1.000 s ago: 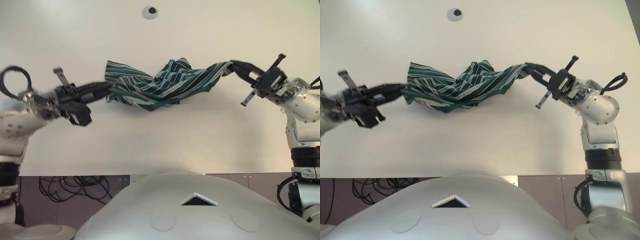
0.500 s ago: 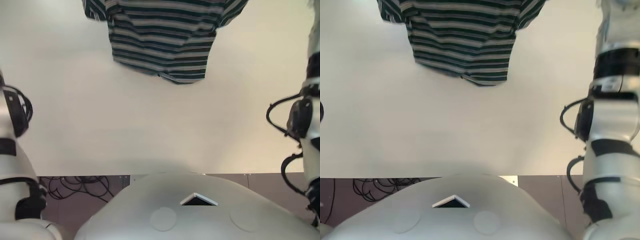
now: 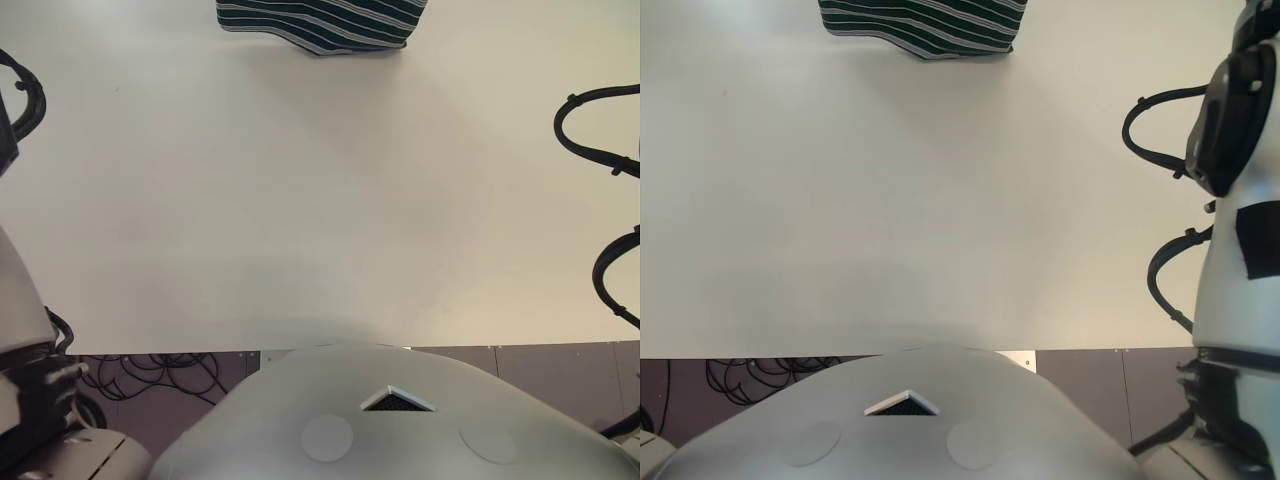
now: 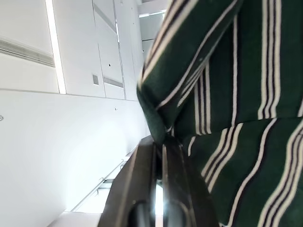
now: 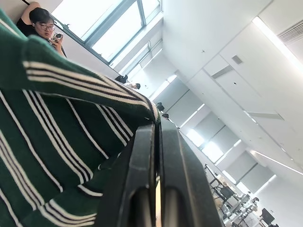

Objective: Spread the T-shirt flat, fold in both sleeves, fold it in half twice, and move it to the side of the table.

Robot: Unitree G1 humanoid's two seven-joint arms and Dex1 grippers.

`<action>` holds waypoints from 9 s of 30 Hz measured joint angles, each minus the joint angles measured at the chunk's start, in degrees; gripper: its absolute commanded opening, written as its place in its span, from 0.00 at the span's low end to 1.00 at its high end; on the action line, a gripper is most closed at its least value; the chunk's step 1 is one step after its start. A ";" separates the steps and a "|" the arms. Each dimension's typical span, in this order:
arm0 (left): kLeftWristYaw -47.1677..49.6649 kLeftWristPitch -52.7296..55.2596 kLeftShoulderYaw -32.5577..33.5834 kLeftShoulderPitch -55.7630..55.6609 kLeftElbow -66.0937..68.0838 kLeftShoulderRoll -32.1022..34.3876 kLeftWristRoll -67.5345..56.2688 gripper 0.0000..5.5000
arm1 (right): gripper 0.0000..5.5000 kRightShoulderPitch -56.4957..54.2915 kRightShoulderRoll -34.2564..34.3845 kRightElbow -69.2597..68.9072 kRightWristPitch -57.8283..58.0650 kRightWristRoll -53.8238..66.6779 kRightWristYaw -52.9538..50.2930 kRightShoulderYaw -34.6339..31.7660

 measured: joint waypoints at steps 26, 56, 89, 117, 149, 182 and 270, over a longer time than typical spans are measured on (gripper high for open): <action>-76.17 21.25 22.02 39.49 -43.63 7.74 -69.34 0.00 | 0.00 32.68 -2.03 -39.03 25.92 38.33 63.18 -14.18; -60.37 15.96 17.73 119.35 -89.08 24.18 -54.39 0.23 | 0.25 106.52 -23.14 -97.67 40.85 35.57 62.09 -2.77; -49.30 41.56 40.12 122.26 -72.40 5.73 -76.54 0.35 | 0.43 115.34 -24.73 -95.10 31.58 39.58 60.53 -9.42; -53.39 45.67 41.59 123.34 -76.02 5.57 -75.29 0.33 | 0.44 114.96 -24.73 -93.36 29.22 39.11 59.59 -9.04; -54.49 49.12 50.95 114.31 -76.29 6.36 -83.17 0.33 | 0.44 115.93 -22.75 -91.95 26.59 38.99 58.66 -8.73; -54.16 41.61 46.79 106.95 -70.81 3.21 -76.87 0.36 | 0.44 112.44 -22.40 -88.28 25.22 38.45 58.39 -4.66; -55.12 45.67 43.29 113.99 -69.89 1.63 -73.14 0.39 | 0.44 112.17 -22.40 -86.14 22.38 37.21 56.99 -2.50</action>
